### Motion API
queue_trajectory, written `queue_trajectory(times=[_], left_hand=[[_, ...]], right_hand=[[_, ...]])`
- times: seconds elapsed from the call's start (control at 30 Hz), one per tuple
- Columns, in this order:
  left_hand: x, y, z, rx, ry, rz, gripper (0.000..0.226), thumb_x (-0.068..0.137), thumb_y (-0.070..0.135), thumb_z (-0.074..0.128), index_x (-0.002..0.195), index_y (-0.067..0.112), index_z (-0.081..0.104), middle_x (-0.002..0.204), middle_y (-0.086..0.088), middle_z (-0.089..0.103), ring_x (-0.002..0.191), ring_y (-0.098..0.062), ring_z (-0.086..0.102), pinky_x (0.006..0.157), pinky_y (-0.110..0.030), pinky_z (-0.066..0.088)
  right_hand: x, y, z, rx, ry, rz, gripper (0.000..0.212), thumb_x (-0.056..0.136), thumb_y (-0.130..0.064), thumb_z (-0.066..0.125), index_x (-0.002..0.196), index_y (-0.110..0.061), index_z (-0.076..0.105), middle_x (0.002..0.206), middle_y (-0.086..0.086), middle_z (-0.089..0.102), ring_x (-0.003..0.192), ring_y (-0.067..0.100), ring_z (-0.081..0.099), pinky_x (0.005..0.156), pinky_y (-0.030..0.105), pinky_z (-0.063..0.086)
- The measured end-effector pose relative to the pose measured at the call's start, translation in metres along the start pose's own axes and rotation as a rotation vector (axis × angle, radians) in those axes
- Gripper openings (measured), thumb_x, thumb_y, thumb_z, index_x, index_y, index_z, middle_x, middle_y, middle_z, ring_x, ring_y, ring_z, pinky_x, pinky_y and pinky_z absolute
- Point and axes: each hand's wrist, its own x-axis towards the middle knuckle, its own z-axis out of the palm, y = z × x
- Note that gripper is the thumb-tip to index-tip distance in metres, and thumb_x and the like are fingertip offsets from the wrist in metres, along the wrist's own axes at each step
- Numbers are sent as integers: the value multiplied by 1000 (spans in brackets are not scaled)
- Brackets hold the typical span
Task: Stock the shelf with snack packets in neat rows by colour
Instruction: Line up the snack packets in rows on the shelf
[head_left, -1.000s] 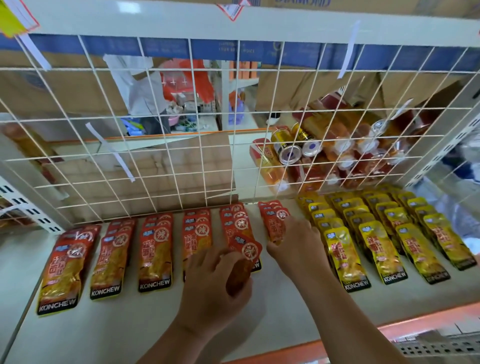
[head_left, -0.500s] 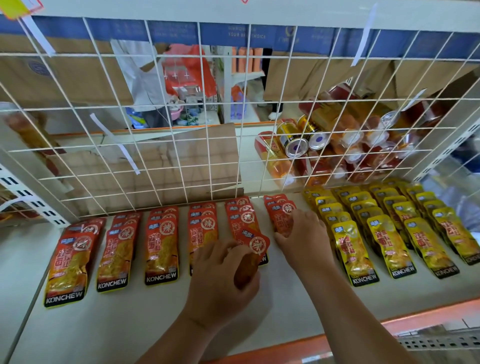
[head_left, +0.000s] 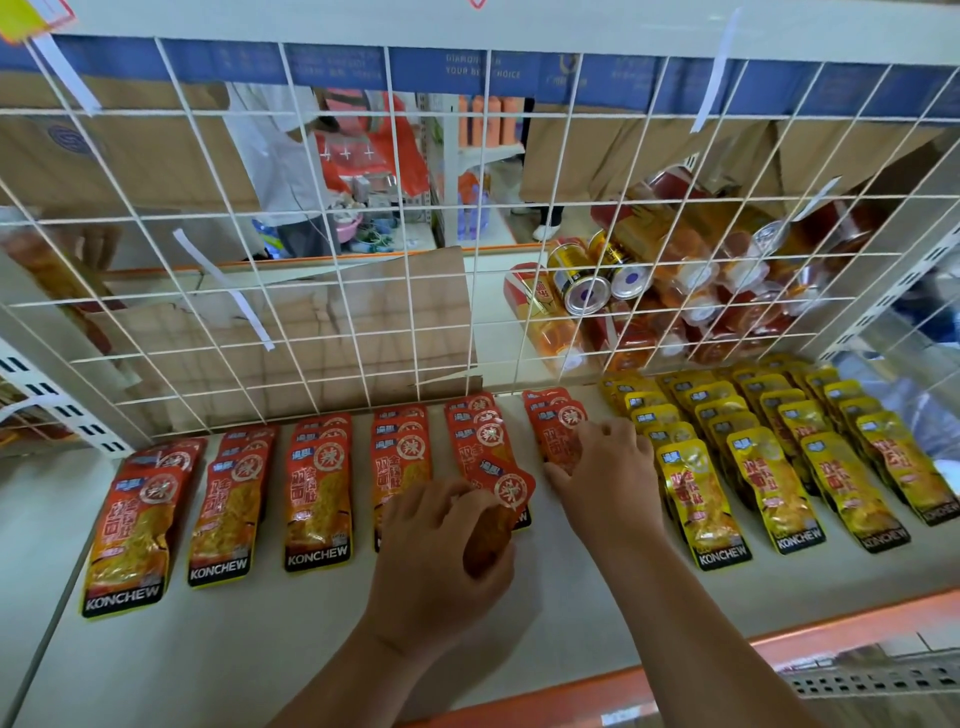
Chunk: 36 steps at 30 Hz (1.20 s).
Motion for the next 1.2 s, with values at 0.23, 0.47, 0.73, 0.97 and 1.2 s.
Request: queue_trajectory(times=[0.23, 0.47, 0.73, 0.97, 1.2], left_hand=[[0, 1, -1, 10, -15, -12, 37, 80, 48, 73, 111, 29, 66, 114, 9, 59, 107, -17, 55, 93, -35, 41], [1, 0, -1, 8, -18, -14, 37, 78, 46, 75, 110, 29, 67, 113, 11, 58, 106, -16, 54, 95, -25, 31], [0, 1, -1, 24, -34, -16, 37, 79, 48, 73, 111, 31, 64, 115, 12, 57, 108, -16, 53, 96, -25, 30], [-1, 1, -1, 22, -19, -15, 37, 81, 51, 70, 111, 29, 66, 114, 10, 59, 107, -17, 55, 96, -29, 35], [-1, 1, -1, 13, -19, -31, 38, 81, 52, 70, 113, 32, 63, 115, 11, 59, 108, -15, 54, 96, -33, 40]], right_hand=[[2, 5, 1, 66, -68, -88, 59, 88, -41, 72, 139, -32, 45, 132, 5, 43, 114, 28, 55, 88, 37, 53], [6, 8, 5, 17, -95, -133, 58, 89, -41, 70, 142, -32, 49, 136, 3, 41, 109, 27, 58, 88, 37, 53], [13, 7, 6, -44, -148, -142, 60, 93, -46, 64, 147, -36, 40, 135, 3, 37, 109, 25, 60, 90, 37, 56], [12, -2, 10, -49, -145, -77, 56, 95, -46, 61, 145, -30, 42, 137, 7, 37, 111, 29, 60, 89, 37, 54], [17, 1, 10, 0, -150, -54, 61, 88, -53, 64, 143, -39, 41, 127, 9, 46, 109, 29, 60, 85, 39, 54]])
